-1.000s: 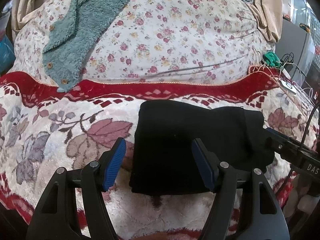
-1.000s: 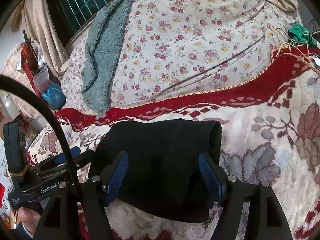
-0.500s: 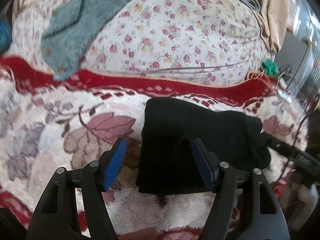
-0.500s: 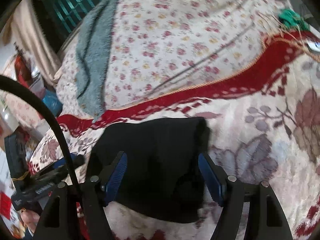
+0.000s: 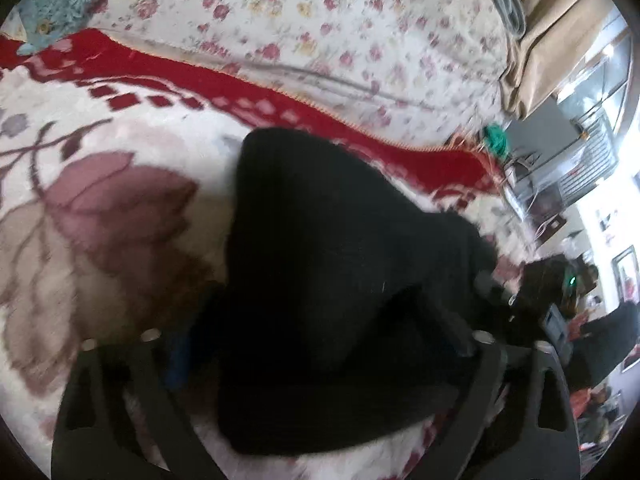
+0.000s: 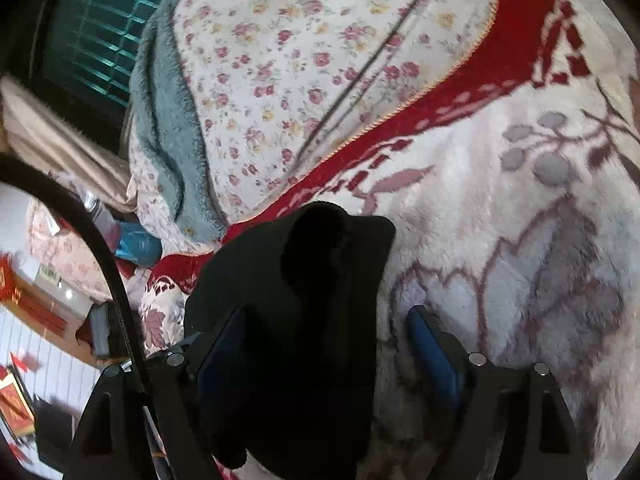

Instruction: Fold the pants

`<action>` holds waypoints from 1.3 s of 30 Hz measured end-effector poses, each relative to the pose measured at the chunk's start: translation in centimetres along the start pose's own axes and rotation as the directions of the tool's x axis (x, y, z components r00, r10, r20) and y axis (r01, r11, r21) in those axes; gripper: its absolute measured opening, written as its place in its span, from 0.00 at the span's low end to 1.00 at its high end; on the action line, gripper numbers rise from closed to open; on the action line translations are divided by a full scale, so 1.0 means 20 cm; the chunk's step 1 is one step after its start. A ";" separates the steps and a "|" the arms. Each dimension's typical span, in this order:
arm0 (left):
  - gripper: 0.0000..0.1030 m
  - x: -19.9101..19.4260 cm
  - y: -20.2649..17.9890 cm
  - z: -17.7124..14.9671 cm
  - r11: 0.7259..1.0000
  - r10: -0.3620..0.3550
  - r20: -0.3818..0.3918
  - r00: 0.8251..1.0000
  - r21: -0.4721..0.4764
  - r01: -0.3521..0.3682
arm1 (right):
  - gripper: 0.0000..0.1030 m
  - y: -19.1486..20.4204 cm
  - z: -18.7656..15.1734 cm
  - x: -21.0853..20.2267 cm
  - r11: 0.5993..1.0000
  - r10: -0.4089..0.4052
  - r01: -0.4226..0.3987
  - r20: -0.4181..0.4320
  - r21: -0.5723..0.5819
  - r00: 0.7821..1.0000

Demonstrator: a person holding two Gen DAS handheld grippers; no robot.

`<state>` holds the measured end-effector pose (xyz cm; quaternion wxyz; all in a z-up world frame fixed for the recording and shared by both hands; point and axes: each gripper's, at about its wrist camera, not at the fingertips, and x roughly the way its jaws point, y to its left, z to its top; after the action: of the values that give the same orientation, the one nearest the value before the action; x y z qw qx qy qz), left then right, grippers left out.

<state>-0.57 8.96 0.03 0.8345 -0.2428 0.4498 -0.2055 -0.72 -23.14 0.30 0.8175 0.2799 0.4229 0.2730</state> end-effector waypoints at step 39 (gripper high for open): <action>0.62 -0.80 0.62 -0.10 0.888 0.451 0.128 0.884 -0.171 -0.428 | 0.58 0.89 -0.17 0.79 0.947 -0.039 -0.018 -0.169 -0.320 0.985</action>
<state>-8.95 27.37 2.22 0.8747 -0.2076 0.4359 0.0415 0.41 0.73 2.29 0.8137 0.1166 0.4439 0.3569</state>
